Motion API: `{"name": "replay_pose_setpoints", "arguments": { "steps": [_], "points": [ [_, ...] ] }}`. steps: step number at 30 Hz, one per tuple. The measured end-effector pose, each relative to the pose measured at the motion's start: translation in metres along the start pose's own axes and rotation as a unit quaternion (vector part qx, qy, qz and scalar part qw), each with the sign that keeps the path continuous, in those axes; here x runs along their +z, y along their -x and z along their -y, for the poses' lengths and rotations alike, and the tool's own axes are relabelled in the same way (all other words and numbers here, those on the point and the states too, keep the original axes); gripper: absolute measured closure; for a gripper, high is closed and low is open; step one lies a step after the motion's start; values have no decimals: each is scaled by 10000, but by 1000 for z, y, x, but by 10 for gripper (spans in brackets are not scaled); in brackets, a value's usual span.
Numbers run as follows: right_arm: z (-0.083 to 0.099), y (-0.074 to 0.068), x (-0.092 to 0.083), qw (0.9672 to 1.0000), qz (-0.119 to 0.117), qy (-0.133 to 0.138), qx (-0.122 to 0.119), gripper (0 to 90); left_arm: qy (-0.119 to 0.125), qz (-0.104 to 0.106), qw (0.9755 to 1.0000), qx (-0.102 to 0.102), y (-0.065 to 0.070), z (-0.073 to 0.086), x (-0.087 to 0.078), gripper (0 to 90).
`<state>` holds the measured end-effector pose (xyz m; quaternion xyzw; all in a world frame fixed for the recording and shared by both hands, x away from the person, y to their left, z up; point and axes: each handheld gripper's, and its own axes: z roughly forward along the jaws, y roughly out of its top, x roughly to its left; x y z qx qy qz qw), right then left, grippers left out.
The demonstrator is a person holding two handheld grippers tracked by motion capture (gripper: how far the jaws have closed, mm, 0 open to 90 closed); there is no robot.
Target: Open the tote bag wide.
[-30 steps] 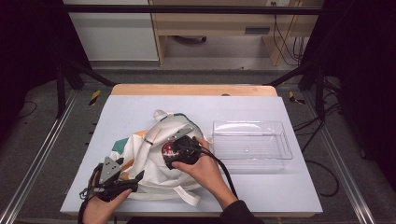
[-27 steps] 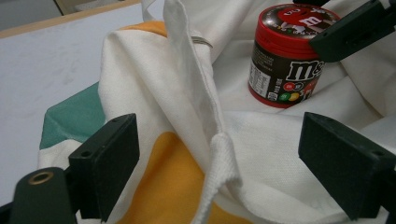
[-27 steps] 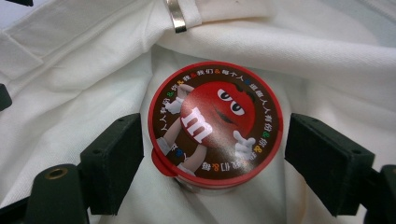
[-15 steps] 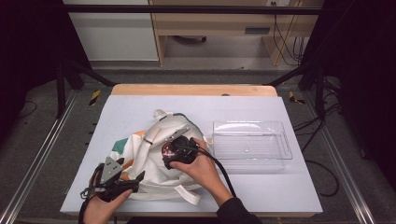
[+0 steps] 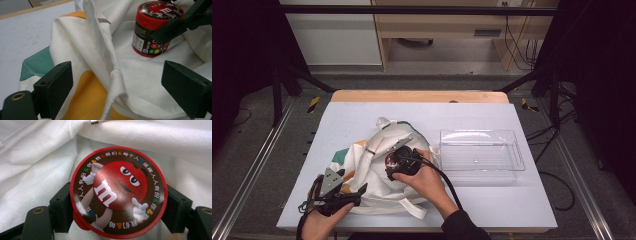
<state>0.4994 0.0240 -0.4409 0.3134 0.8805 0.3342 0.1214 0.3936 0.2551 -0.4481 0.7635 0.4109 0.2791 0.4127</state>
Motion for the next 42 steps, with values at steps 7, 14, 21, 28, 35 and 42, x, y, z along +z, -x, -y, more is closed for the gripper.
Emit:
{"name": "replay_pose_setpoints", "arguments": {
  "steps": [7,14,21,28,35,42],
  "points": [
    [-3,-2,-10,9999,98,70,-46,258,15,-6,10000,-24,-1,0,0,102],
    [-21,2,-49,9990,86,405,-192,259,16,1,10000,-20,0,0,0,94],
    [-31,23,-91,9984,0,478,-304,259,77,-7,9999,-80,-1,-1,-1,73],
    [-28,45,-119,9983,82,512,-284,259,191,-2,9997,-131,-2,-1,-3,56],
    [-20,60,-136,9980,82,595,-200,259,253,-5,9996,-127,-3,-1,-4,43],
    [-14,72,-149,9975,110,694,-124,259,342,-18,9991,-238,-2,-3,-5,43]
  ]
}}
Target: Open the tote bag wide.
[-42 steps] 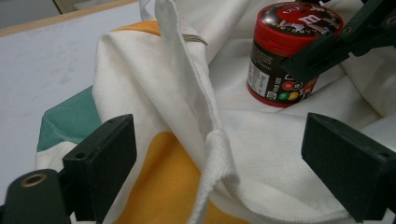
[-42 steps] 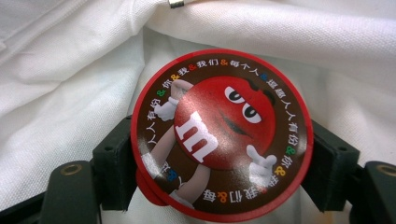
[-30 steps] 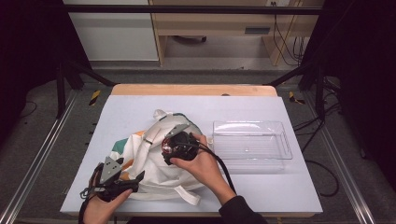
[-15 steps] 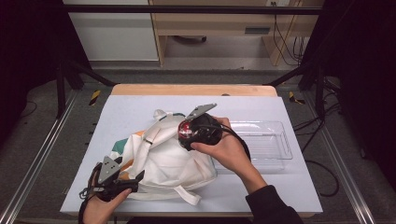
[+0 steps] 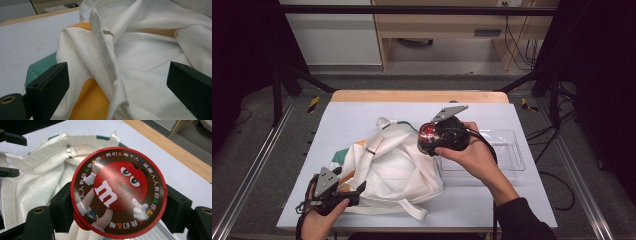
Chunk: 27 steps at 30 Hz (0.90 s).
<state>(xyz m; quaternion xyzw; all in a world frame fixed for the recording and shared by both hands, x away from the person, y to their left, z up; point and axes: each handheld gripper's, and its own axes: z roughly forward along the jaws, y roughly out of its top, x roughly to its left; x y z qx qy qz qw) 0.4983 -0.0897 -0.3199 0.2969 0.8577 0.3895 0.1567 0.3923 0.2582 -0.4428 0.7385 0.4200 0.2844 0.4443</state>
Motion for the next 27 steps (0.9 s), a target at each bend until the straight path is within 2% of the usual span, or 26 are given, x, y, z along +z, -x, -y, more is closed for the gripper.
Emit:
{"name": "replay_pose_setpoints", "arguments": {
  "steps": [6,8,16,22,27],
  "points": [
    [5,8,-8,10000,56,27,32,259,97,-18,9999,-82,-1,-1,-1,46],
    [6,11,-11,10000,69,46,55,259,134,9,9998,-160,-3,-1,-2,47],
    [13,27,-20,10000,39,63,53,259,282,-112,9989,-359,-16,-2,-7,55],
    [27,47,-27,9999,56,64,88,259,332,-296,9983,-376,-25,-5,-14,57],
    [33,55,-30,10000,13,17,30,259,355,-463,9973,-453,-38,-3,-16,57]
  ]
}}
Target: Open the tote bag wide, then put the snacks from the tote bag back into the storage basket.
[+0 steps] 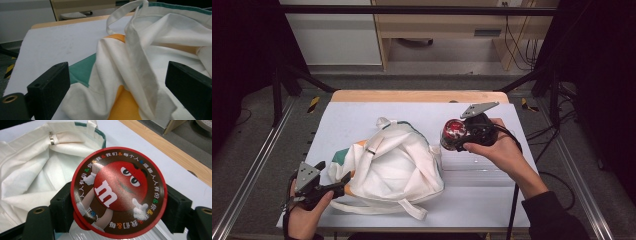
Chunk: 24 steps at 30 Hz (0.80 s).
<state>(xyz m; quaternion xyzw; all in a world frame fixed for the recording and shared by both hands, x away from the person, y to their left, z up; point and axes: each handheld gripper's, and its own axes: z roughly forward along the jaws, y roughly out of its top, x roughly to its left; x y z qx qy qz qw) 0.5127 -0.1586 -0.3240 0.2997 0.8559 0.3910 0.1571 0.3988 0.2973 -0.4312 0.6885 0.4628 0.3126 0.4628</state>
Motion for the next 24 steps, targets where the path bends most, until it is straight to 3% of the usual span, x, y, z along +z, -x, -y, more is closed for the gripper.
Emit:
{"name": "replay_pose_setpoints", "arguments": {
  "steps": [8,24],
  "points": [
    [7,18,-1,9999,-114,10,-46,259,-54,-124,9999,-81,-15,5,5,58],
    [12,35,-7,9999,-120,55,-26,259,-64,-286,9996,25,-20,10,3,57]
  ]
}}
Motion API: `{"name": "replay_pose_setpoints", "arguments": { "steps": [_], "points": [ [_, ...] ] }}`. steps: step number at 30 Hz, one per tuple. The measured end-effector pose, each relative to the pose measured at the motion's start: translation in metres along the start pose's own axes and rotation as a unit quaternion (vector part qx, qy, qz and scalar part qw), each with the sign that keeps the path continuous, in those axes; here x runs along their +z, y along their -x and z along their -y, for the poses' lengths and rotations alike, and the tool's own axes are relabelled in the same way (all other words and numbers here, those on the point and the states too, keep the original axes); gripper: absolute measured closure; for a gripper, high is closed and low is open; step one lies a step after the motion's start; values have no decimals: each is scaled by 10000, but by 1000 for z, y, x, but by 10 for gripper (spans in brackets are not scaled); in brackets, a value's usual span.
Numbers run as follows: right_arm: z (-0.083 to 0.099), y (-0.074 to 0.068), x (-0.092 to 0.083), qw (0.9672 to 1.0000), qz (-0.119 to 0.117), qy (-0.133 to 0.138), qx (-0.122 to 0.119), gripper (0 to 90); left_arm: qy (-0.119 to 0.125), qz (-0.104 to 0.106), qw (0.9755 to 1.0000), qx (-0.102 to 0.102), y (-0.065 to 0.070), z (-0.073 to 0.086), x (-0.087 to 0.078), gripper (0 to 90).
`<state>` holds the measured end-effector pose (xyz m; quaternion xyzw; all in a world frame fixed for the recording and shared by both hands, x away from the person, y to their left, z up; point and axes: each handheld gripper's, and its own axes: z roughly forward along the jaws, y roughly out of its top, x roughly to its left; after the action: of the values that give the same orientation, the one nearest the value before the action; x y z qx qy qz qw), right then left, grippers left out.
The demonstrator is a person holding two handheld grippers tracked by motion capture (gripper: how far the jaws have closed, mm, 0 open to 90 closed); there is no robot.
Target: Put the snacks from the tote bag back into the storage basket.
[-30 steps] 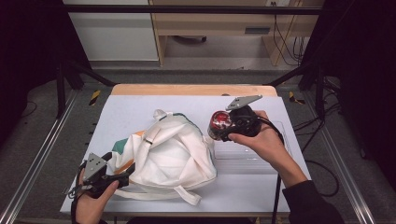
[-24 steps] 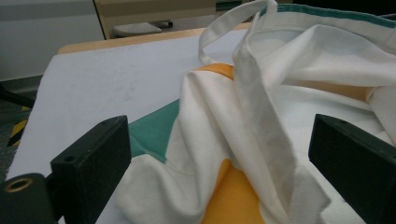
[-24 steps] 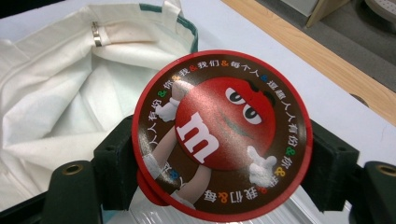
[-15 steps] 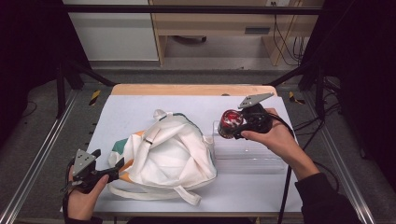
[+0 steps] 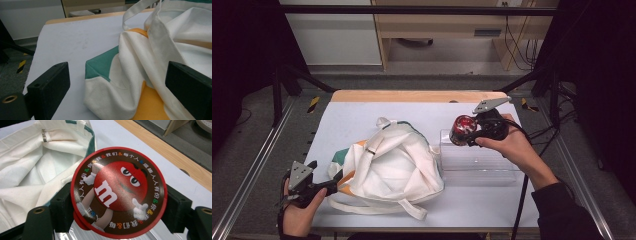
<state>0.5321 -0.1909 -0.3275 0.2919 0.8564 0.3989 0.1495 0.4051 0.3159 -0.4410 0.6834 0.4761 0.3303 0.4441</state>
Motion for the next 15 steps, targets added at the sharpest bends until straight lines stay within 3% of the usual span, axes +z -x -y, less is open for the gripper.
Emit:
{"name": "replay_pose_setpoints", "arguments": {
  "steps": [8,15],
  "points": [
    [0,3,-1,9998,-39,-105,-185,259,4,-157,9998,113,-1,2,-1,57],
    [2,6,3,9991,-178,-139,-365,259,-52,-168,9996,238,4,3,-3,56]
  ]
}}
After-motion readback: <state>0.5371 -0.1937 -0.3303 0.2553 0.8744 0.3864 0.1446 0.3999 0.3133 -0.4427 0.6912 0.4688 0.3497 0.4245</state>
